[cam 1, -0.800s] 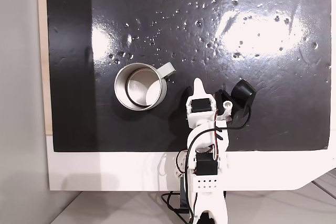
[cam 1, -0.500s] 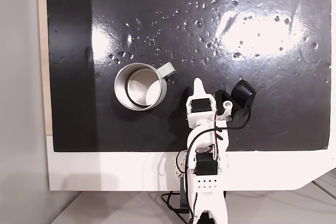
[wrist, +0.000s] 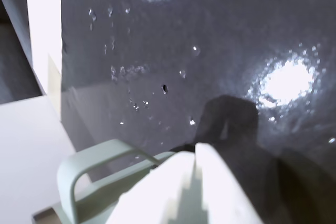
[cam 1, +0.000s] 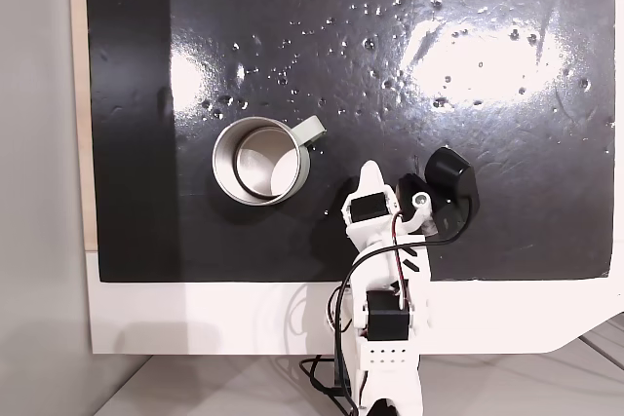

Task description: Grasp a pengrip and put it in the cup.

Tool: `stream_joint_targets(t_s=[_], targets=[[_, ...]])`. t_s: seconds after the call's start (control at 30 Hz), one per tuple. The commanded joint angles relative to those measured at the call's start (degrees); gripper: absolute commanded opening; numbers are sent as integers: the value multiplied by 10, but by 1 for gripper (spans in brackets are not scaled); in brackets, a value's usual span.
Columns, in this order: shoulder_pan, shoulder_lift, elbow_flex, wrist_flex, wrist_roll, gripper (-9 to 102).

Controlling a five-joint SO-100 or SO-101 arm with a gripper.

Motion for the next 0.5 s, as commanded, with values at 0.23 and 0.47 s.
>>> stream_joint_targets(t_s=[0.23,0.47], targets=[[43,-182,-202,83,-117,0],[112,-323,-256,103,-193,0]])
